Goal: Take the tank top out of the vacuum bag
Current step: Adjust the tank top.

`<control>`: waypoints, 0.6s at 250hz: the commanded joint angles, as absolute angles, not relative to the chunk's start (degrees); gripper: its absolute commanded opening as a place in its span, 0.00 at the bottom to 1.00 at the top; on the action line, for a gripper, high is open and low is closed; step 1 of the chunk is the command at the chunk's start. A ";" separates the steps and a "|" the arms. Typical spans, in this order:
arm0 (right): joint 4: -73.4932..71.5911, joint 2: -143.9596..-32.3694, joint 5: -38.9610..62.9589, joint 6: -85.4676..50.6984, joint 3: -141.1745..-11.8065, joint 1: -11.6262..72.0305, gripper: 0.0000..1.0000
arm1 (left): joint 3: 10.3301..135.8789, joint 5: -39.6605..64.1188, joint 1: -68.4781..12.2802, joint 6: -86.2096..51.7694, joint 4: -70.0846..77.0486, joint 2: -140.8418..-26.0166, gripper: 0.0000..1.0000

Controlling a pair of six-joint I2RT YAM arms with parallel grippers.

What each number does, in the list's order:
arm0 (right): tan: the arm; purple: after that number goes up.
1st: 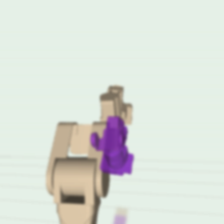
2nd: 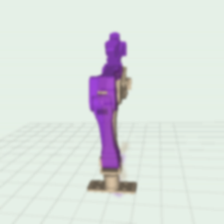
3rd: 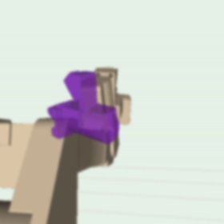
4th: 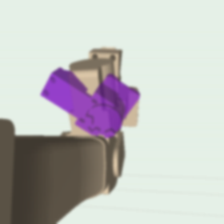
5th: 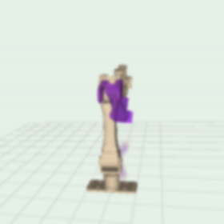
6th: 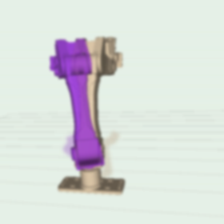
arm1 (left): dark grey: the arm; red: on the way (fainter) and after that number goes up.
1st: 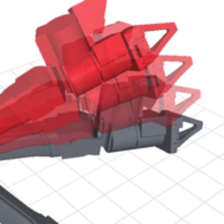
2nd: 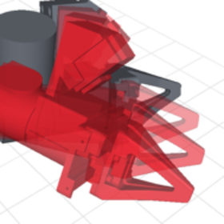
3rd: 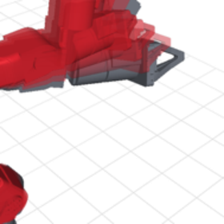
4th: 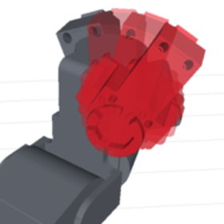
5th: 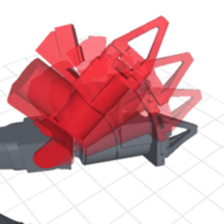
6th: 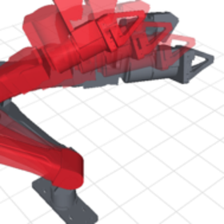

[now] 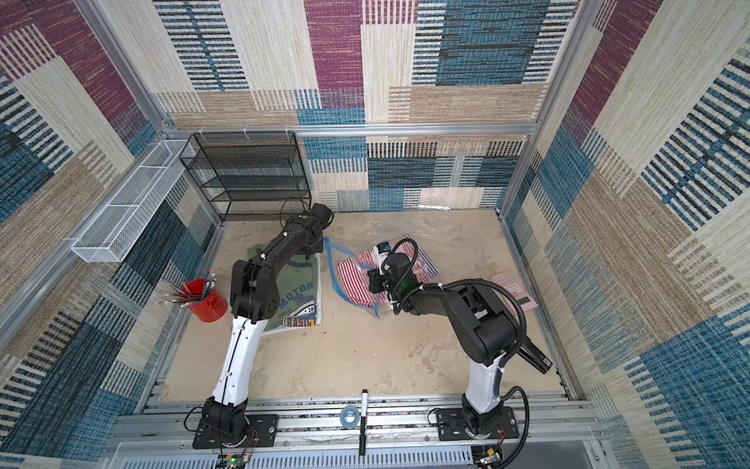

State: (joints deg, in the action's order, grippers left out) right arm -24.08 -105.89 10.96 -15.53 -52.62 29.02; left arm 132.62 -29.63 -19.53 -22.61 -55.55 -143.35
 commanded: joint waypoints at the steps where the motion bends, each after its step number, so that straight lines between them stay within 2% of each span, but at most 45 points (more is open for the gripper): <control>1: -24.64 -106.04 11.41 -15.73 -53.08 29.09 0.00 | 131.56 -30.53 -19.55 -22.42 -56.35 -140.54 0.14; 23: -24.61 -106.09 11.60 -15.77 -53.17 29.09 0.00 | 130.95 -30.92 -19.55 -21.69 -56.39 -139.28 0.17; 53: -24.50 -106.01 11.56 -15.59 -53.17 29.09 0.00 | 130.99 -31.13 -19.59 -20.57 -56.31 -139.04 0.00; 150: -24.40 -105.89 11.52 -15.45 -53.17 29.09 0.00 | 125.26 -27.63 -19.73 -21.37 -52.56 -134.73 0.00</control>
State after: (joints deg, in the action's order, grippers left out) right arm -24.03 -105.95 10.98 -15.51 -52.86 29.02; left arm 128.42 -29.19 -19.57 -21.76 -55.57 -138.19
